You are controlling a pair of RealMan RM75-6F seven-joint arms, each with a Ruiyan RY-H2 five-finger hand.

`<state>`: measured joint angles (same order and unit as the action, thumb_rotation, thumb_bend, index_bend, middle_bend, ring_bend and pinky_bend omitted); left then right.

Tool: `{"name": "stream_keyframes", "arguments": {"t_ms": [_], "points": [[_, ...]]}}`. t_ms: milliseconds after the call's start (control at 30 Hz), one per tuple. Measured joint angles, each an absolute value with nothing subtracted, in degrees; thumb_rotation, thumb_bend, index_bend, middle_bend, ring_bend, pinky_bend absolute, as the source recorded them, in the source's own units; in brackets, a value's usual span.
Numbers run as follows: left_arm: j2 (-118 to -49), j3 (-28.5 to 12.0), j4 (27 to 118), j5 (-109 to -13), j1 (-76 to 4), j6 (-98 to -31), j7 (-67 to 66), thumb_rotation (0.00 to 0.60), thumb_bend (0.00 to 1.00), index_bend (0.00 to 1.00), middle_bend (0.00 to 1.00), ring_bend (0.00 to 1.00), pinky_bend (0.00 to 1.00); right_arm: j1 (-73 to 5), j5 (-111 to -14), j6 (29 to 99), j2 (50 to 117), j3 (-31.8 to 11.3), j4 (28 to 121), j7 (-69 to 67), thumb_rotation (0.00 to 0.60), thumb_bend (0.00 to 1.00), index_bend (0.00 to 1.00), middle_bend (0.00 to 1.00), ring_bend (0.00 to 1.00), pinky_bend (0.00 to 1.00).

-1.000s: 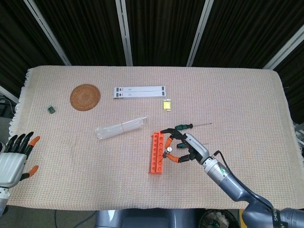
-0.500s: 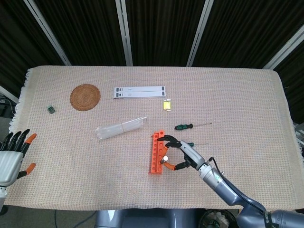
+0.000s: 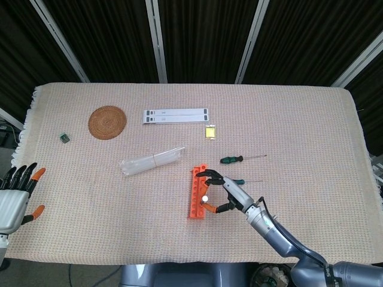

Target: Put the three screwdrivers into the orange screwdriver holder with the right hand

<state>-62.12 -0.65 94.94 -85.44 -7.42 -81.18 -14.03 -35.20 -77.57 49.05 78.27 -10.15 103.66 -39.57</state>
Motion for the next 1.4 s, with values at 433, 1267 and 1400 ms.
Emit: {"name": "stream_keyframes", "arguments": {"t_ms": [433, 1267, 1400], "points": [[-62.4, -0.8, 94.3, -85.1, -7.5, -81.0, -13.6, 0.6, 0.23, 0.1, 0.0, 0.0, 0.0, -35.4, -75.4, 49.0, 79.3, -9.6, 104.0, -35.9, 0.6, 0.42, 0.57, 0.14, 0.0, 0.0], [-62.6, -0.7, 93.9, -85.1, -7.5, -81.0, -13.3, 0.6, 0.23, 0.1, 0.0, 0.0, 0.0, -35.3, -73.4, 48.3, 80.7, -9.7, 103.0, -34.2, 0.6, 0.42, 0.56, 0.13, 0.0, 0.0], [-62.6, -0.7, 93.8, -85.1, -7.5, -81.0, -13.2, 0.6, 0.23, 0.1, 0.0, 0.0, 0.0, -35.3, -73.7, 48.0, 80.8, -9.4, 102.8, -34.3, 0.6, 0.38, 0.42, 0.08, 0.0, 0.0]]}}
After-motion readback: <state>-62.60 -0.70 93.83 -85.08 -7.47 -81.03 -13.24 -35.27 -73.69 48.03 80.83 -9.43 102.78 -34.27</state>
